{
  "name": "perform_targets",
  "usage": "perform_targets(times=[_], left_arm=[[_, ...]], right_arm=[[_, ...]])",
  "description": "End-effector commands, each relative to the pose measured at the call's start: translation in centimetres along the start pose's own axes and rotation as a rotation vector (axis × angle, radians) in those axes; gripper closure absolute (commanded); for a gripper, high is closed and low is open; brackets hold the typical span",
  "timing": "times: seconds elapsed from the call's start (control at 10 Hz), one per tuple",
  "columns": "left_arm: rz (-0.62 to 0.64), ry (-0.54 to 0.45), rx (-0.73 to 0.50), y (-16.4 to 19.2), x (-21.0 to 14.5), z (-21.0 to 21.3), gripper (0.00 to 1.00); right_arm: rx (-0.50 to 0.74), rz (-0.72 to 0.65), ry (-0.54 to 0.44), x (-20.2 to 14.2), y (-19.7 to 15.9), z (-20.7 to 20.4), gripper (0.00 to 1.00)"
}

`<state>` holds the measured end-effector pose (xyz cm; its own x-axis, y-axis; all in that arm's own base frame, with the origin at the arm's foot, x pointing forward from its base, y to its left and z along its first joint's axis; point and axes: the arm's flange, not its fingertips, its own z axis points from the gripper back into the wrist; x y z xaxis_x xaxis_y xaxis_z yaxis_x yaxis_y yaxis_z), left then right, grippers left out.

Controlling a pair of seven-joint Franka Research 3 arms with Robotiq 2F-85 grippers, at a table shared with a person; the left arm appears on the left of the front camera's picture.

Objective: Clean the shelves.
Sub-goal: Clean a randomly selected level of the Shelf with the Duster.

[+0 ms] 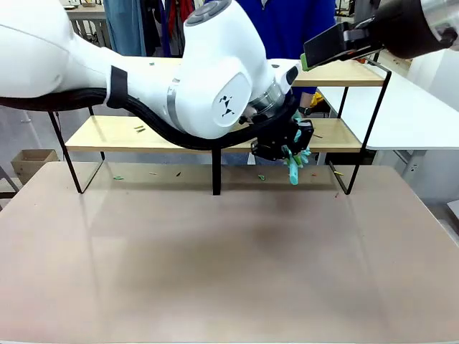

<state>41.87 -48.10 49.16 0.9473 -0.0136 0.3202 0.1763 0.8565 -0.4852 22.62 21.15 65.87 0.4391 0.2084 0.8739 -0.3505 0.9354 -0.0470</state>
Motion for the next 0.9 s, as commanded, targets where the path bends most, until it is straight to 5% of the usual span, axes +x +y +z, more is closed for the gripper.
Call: perform_targets(times=[0.0,0.3,0.6,0.8], left_arm=[[-0.031,0.077,-0.055,0.1,1.1,-0.5,0.88],[0.019,0.064,-0.246,1.3,3.2,-1.6,0.88],[-0.063,0.422,-0.455,2.0,3.4,-2.0,0.88],[-0.051,0.490,-0.542,2.7,3.7,-1.1,0.88]], right_arm=[[0.007,-0.004,0.002,0.1,-0.2,0.0,0.00],[0.007,-0.004,0.002,0.1,-0.2,0.0,0.00],[0.007,-0.004,0.002,0.1,-0.2,0.0,0.00],[0.007,-0.004,0.002,0.1,-0.2,0.0,0.00]])
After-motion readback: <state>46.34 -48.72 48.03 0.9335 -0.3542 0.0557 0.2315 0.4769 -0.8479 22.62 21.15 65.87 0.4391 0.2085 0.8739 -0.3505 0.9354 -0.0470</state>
